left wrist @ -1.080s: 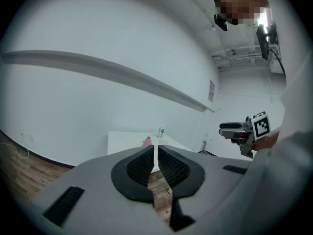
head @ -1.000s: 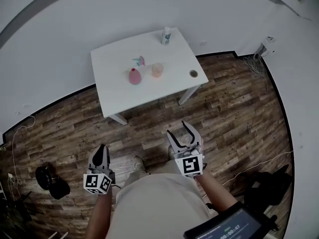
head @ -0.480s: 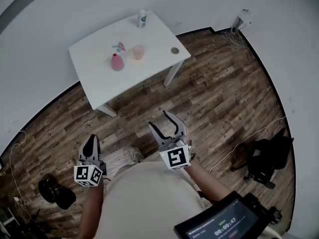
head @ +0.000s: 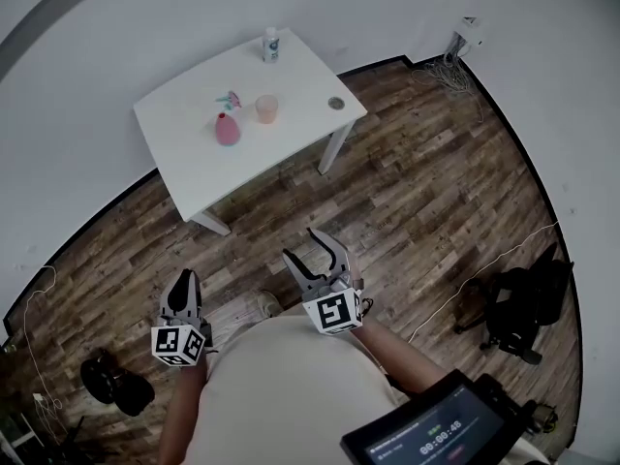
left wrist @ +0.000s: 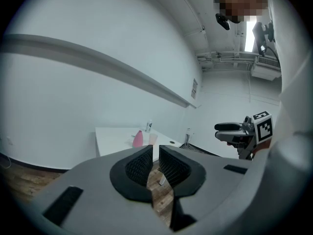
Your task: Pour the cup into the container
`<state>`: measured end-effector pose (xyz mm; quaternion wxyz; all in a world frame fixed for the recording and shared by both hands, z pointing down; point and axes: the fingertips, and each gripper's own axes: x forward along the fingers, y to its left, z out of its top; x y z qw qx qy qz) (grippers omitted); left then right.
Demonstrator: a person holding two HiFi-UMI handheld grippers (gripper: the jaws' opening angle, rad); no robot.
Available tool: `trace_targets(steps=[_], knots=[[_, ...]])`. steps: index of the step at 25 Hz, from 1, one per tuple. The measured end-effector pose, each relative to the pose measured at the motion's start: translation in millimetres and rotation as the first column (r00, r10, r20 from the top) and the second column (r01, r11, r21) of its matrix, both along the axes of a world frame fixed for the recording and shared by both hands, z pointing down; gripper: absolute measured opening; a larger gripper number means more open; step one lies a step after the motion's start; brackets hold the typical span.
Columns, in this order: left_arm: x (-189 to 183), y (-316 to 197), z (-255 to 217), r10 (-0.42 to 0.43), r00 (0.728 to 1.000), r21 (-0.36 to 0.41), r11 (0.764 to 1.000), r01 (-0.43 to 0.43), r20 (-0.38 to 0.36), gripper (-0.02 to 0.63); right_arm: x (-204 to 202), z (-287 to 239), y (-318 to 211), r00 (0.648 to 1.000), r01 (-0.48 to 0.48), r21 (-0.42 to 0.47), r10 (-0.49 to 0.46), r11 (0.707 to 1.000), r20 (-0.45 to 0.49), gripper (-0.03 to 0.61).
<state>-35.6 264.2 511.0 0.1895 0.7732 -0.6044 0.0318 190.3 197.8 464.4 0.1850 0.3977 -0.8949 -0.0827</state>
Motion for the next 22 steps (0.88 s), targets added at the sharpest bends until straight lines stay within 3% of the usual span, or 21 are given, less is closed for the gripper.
trace_targets(steps=[8,22], knots=[[-8.8,9.8,12.5,-0.026,1.000,-0.031,0.999,0.026,0.002,0.032,-0.8,16.2,-2.0,1.000,-0.010,-0.035,0.010,0.999,-0.001,0.262],[-20.8,20.1,16.3,-0.043,0.999,-0.035,0.998,0.043,-0.005,0.032,-29.6,8.7,-0.5,0.999,0.037,-0.021,-0.037,0.999,0.004,0.262]])
